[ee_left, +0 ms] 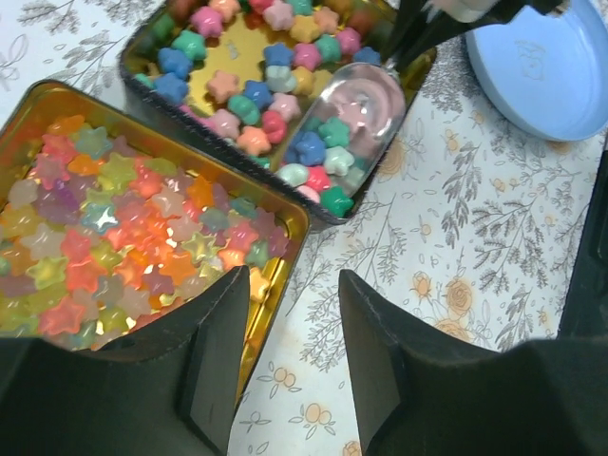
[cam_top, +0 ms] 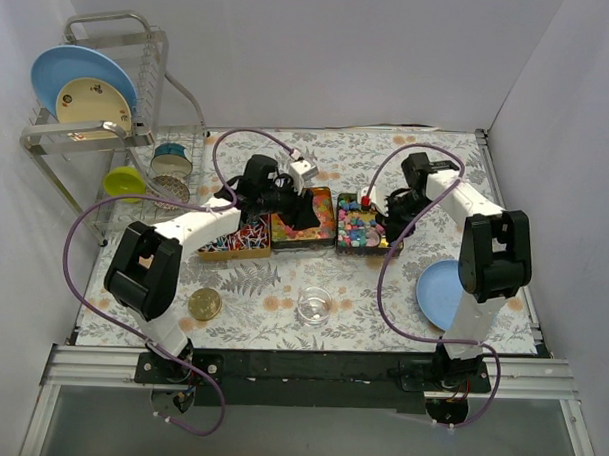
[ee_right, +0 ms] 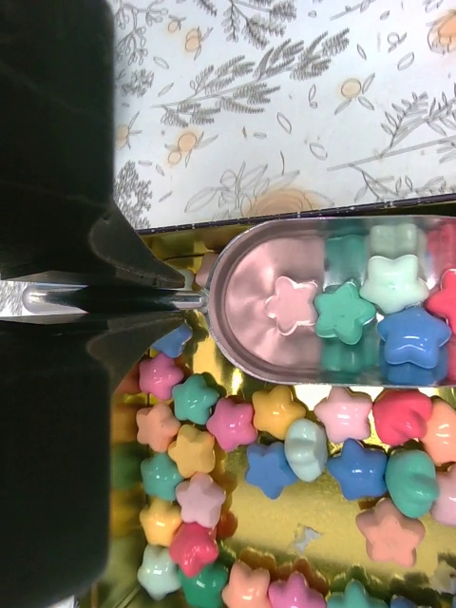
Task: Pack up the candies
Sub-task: Scoop the fake candies from the storage box.
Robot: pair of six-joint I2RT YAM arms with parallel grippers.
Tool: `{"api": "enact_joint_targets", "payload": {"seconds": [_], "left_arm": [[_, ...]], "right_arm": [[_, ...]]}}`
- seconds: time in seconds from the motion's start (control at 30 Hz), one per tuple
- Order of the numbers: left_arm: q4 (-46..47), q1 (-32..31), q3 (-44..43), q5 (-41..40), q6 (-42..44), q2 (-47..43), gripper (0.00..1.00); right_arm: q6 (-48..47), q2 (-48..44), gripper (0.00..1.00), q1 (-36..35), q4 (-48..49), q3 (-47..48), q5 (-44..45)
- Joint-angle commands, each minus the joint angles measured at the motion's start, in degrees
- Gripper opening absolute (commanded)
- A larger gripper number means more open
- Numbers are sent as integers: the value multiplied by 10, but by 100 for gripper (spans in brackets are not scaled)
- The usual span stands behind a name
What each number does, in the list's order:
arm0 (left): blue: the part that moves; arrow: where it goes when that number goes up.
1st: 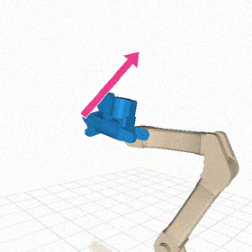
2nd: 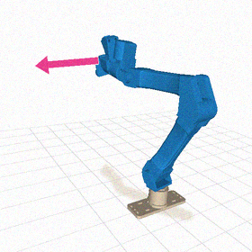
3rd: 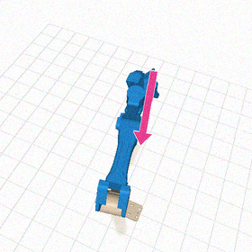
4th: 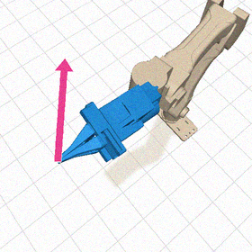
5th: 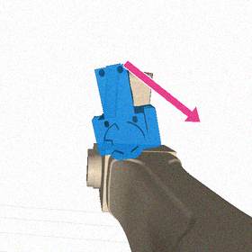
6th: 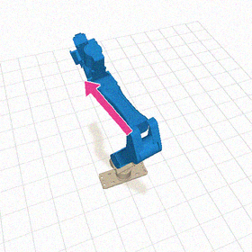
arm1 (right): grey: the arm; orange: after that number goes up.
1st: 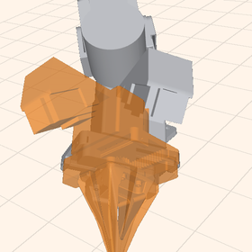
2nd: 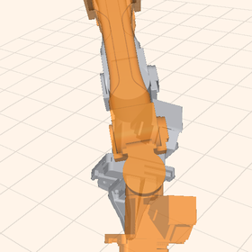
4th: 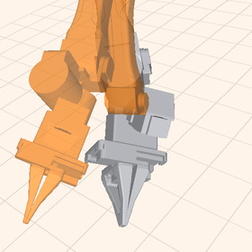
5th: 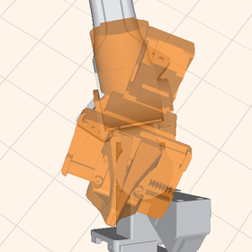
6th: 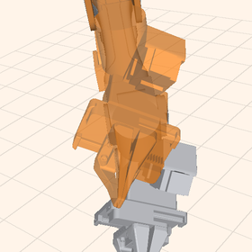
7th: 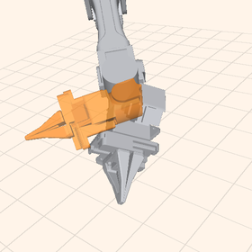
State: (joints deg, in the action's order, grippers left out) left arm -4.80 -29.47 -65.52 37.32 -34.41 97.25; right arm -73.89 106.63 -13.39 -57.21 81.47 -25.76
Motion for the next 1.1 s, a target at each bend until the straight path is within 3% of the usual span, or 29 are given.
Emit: {"api": "enact_joint_targets", "payload": {"seconds": [0.0,0.43,0.77,1.07], "left_arm": [[-38,13,-29,-20,28,-26,42],[-121,46,-109,-56,88,17,43],[-155,52,-136,-104,127,28,45],[-159,57,-62,-153,97,-73,61]], "right_arm": [[-5,-47,1,12,25,-57,-66],[30,-57,1,114,67,-77,-196],[57,-111,1,128,120,-113,-229],[20,-189,1,109,30,-36,-185]]}}
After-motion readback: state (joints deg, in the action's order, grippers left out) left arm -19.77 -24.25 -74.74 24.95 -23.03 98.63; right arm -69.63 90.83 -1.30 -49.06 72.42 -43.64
